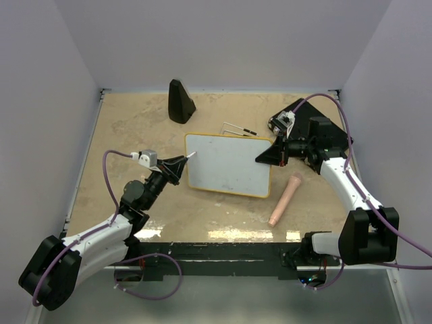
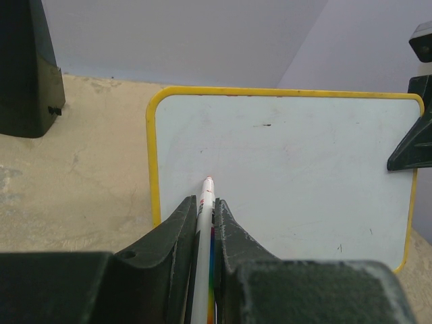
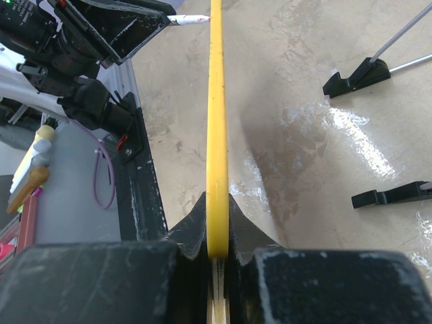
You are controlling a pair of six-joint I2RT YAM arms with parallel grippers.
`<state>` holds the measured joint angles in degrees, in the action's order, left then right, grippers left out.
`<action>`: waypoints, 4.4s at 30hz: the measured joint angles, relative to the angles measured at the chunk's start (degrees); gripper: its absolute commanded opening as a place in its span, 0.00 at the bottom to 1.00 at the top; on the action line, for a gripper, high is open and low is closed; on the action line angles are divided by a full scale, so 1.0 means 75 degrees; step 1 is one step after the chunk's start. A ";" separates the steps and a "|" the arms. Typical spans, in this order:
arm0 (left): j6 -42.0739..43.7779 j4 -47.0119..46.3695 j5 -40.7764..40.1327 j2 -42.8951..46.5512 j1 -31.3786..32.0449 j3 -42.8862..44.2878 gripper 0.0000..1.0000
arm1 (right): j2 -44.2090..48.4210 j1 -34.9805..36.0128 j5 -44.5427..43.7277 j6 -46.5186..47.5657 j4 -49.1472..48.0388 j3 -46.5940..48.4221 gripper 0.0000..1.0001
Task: Write a sentence on the whiteboard
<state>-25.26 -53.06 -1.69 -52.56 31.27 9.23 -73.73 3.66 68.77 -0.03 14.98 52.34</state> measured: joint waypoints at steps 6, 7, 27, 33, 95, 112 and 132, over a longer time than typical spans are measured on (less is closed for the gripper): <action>0.0000 0.0000 0.0000 0.0000 0.0000 0.0000 0.00 | 0.0000 0.0000 0.0000 0.0000 -0.0003 -0.0012 0.00; 0.0000 0.0000 0.0000 0.0000 0.0000 0.0000 0.00 | 0.0000 0.0000 0.0000 0.0000 0.0000 -0.0012 0.00; -0.0003 0.0073 0.0003 0.0122 0.0000 -0.0067 0.00 | 0.0000 0.0000 0.0000 -0.0003 -0.0012 -0.0029 0.00; -0.0003 0.0119 0.0000 0.0195 0.0000 -0.0090 0.00 | 0.0000 0.0000 0.0000 0.0000 -0.0029 -0.0032 0.00; 0.0242 0.0519 0.0114 0.0015 0.0000 0.0041 0.00 | 0.0000 -0.0012 -0.0023 -0.0003 -0.0093 -0.0047 0.00; 0.0041 0.0775 0.0414 0.0303 0.0000 -0.0469 0.00 | 0.0000 -0.0035 -0.0038 -0.0003 -0.0114 -0.0047 0.00; -0.0096 0.0793 0.0778 0.0647 0.0000 0.0020 0.00 | 0.0114 -0.0035 0.0006 -0.0006 -0.0125 -0.0050 0.00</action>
<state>-25.98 -47.11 4.14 -47.70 31.27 9.39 -72.88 3.40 68.82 -0.08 14.04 51.96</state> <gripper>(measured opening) 0.182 0.056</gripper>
